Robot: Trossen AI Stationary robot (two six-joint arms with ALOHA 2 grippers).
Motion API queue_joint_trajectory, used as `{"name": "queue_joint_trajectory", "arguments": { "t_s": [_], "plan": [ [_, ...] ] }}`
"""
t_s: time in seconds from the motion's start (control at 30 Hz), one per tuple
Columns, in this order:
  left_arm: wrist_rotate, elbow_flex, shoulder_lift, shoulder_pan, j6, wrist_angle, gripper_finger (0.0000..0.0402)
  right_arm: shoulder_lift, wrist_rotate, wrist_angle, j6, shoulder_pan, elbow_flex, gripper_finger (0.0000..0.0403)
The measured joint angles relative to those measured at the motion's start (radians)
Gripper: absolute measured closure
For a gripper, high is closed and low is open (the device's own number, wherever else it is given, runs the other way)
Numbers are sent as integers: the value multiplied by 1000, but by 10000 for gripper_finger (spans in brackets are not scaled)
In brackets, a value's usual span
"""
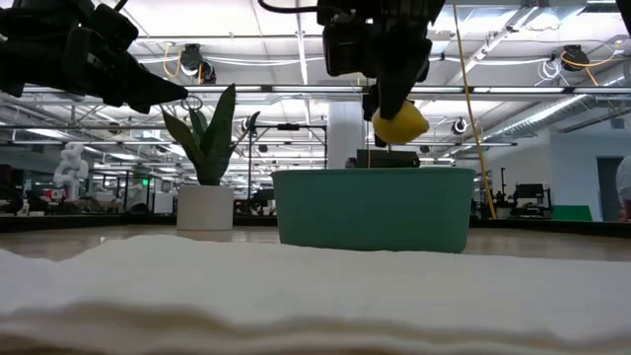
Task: Pick and placing Produce into tupperware
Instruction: Put the lemon into the bin
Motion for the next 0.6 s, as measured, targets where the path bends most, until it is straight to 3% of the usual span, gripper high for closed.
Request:
{"name": "queue_joint_trajectory", "arguments": {
  "t_s": [0.2, 0.37, 0.6],
  "plan": [
    [0, 0, 0, 0, 0, 0, 376, 0, -95, 66, -15, 0, -29, 200],
    [0, 0, 0, 0, 0, -1, 376, 0, -182, 81, -127, -2, -31, 200],
    [0, 0, 0, 0, 0, -1, 376, 0, -193, 82, -255, -15, -31, 200]
  ]
}}
